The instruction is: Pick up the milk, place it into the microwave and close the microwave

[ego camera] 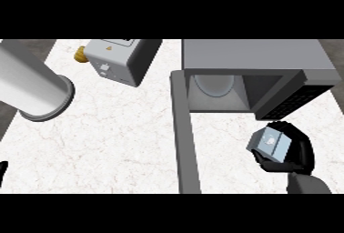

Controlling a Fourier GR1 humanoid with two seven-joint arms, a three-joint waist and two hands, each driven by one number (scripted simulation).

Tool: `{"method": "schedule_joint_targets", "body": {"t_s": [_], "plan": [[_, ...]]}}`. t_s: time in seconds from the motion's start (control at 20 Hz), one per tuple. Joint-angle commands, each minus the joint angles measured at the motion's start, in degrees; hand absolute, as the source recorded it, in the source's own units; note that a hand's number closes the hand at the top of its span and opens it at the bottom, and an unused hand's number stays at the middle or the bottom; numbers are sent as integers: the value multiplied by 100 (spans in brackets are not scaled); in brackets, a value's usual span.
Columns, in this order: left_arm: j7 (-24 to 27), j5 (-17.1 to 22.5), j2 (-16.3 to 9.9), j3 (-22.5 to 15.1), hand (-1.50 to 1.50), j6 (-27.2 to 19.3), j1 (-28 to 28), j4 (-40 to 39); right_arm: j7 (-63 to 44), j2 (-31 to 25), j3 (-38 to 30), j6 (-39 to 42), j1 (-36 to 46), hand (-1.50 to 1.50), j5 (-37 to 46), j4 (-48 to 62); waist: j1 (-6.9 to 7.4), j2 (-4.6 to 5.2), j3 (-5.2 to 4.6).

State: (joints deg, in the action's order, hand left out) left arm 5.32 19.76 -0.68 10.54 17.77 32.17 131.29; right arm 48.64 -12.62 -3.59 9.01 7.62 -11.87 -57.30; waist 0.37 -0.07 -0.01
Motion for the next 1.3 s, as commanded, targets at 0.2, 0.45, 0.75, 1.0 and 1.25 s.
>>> {"method": "schedule_joint_targets", "body": {"t_s": [0.2,0.45,0.75,1.0,1.25], "plan": [[-92,8,65,72,-150,-6,-64,-5,-1149,219,497,41,-550,150,-73,-2003,-54,-14,-4],[301,158,65,34,-150,152,457,-87,-2045,276,729,-755,-504,150,406,-2948,-22,-21,-5],[75,264,36,340,-150,248,169,-138,-2550,454,600,-1372,892,150,1002,-1842,24,3,-1],[-270,575,-207,702,-150,132,-172,-164,-2696,670,422,-1656,2093,150,1209,-620,53,18,2],[-52,231,-9,394,-150,312,-41,-178,-2471,735,291,-1691,2923,150,1269,367,177,46,4]]}}
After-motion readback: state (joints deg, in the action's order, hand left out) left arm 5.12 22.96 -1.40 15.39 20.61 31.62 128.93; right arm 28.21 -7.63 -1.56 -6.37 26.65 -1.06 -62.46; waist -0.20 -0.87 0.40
